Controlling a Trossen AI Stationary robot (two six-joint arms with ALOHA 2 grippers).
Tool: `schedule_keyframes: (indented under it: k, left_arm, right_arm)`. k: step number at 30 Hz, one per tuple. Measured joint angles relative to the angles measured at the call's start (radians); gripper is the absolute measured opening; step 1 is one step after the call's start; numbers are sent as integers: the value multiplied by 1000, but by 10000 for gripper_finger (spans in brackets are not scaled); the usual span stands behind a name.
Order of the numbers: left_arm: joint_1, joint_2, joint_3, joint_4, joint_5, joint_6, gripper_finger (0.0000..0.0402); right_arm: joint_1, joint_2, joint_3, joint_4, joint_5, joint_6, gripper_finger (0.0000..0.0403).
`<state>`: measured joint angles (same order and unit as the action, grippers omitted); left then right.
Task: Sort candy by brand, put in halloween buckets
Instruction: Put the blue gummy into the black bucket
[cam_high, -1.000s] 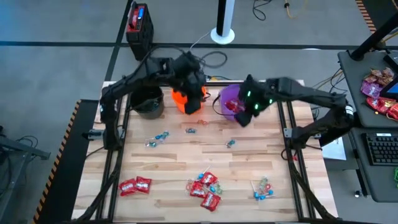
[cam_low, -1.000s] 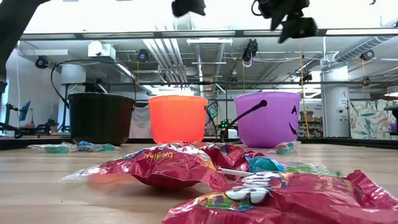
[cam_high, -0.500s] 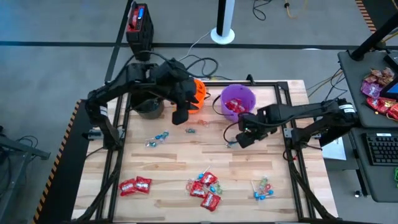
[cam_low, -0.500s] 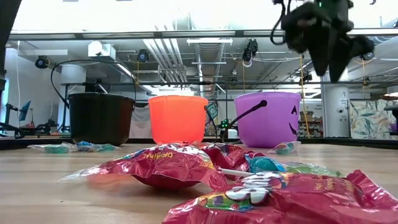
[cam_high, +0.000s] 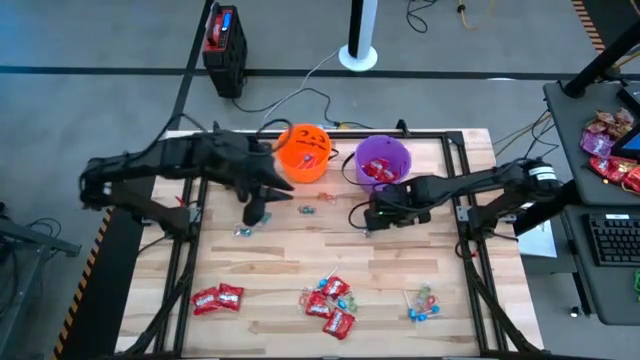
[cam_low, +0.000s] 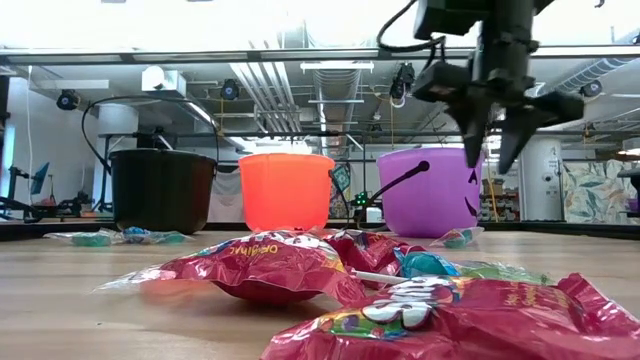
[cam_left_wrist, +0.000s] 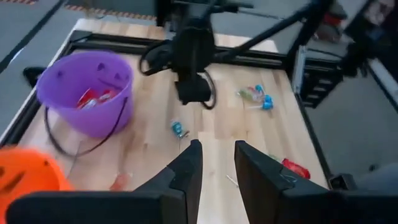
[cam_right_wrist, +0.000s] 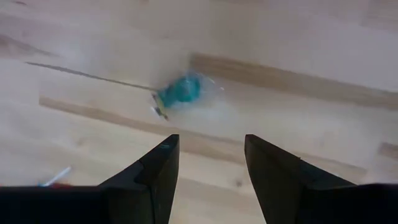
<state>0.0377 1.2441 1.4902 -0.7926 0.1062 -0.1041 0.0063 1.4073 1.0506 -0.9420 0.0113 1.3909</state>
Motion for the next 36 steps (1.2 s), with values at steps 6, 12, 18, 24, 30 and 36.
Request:
schedule_keyframes:
  k: [6,12,18,24,30,36]
  left_arm:
    - [-1,-175,-178,48,-71,-89,76]
    - [0,-254,-231,104,-135,-105,76]
    - [0,-278,-244,112,-151,-88,76]
    - [0,-279,-264,113,-151,-65,76]
    - [0,-263,-275,112,-151,-41,76]
    - [0,-251,-275,112,-151,-23,76]
  right_arm:
    - [-2,144,53,8,15,-28,210]
    - [-11,273,82,74,5,-53,246]
    - [-21,362,62,166,-36,-57,243]
    - [-18,376,70,171,-38,-56,194]
    - [-18,355,73,188,-39,-57,106]
    - [7,259,74,183,-39,-53,28]
